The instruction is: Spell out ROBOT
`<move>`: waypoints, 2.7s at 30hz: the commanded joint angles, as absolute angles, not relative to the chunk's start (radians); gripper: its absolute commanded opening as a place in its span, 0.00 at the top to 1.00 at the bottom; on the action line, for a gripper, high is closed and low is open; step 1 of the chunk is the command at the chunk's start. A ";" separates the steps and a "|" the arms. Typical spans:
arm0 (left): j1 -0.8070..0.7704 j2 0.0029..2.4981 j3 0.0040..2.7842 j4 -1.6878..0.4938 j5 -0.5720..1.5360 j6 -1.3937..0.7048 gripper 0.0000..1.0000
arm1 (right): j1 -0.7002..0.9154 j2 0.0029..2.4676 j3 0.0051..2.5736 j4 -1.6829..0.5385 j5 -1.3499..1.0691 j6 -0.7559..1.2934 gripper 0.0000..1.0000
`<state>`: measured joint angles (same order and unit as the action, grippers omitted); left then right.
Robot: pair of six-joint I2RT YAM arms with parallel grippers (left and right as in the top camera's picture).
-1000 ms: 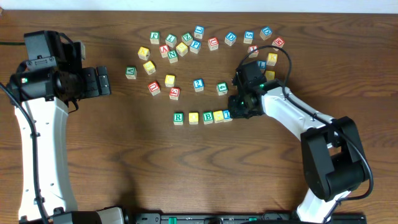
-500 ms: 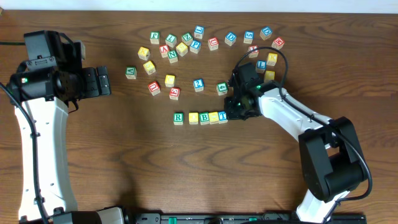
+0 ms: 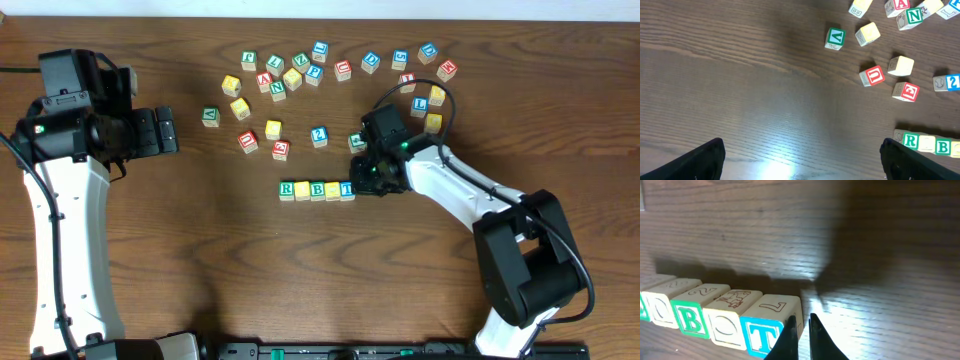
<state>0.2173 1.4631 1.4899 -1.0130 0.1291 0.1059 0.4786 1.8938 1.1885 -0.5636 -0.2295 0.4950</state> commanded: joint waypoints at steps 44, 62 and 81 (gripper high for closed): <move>0.220 1.459 1.514 -1.012 0.131 0.115 0.02 | 0.366 1.582 1.528 -0.865 -0.059 0.155 0.01; 0.220 1.459 1.514 -1.012 0.131 0.115 0.02 | 0.367 1.562 1.514 -0.865 -0.059 0.155 0.01; 0.220 1.459 1.514 -1.012 0.131 0.115 0.02 | 0.195 0.838 0.763 -0.298 0.031 0.206 0.01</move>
